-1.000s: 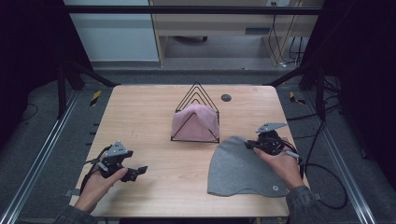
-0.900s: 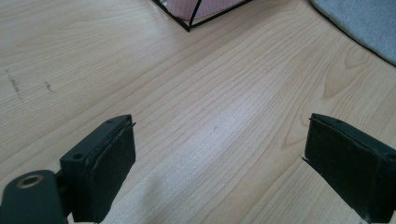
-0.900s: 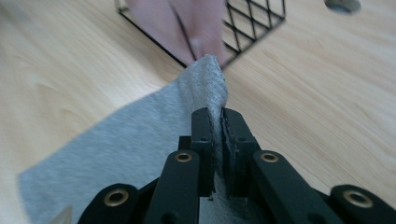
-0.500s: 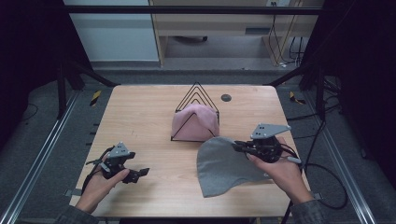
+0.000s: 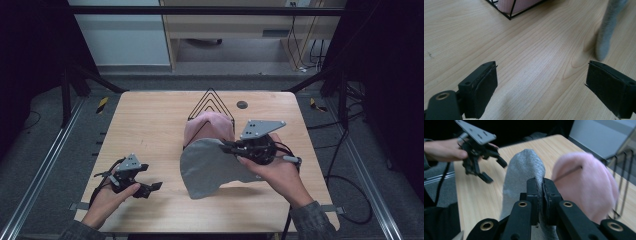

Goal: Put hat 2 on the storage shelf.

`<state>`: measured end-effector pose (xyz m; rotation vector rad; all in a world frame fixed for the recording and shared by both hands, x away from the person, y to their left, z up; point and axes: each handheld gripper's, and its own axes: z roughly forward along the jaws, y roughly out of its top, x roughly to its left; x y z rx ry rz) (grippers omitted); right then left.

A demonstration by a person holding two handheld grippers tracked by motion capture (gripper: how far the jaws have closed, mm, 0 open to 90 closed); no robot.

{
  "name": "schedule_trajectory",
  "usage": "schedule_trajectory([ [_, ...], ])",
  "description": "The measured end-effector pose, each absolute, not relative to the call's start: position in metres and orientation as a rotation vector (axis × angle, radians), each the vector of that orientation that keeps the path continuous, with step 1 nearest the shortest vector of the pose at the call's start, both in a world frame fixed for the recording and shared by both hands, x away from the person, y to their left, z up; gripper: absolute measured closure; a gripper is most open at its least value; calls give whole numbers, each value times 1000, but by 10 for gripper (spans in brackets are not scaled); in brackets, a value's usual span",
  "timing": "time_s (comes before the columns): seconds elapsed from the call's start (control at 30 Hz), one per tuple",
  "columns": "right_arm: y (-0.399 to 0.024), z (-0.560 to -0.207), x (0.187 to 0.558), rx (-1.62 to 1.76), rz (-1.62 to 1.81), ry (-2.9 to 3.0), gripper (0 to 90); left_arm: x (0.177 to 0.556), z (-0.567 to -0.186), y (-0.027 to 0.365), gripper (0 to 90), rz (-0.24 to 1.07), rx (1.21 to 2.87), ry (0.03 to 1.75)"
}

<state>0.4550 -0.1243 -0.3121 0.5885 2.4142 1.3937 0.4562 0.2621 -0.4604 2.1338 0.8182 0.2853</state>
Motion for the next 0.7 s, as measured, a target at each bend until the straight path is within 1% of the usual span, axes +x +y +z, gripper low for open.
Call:
schedule_trajectory([
  [0.4,-89,-297,461,507,1401,2424,851,455,-458,261,95,283,2113,794],
  [0.7,-80,-291,466,506,1412,2416,851,454,-456,259,95,279,2104,767],
])
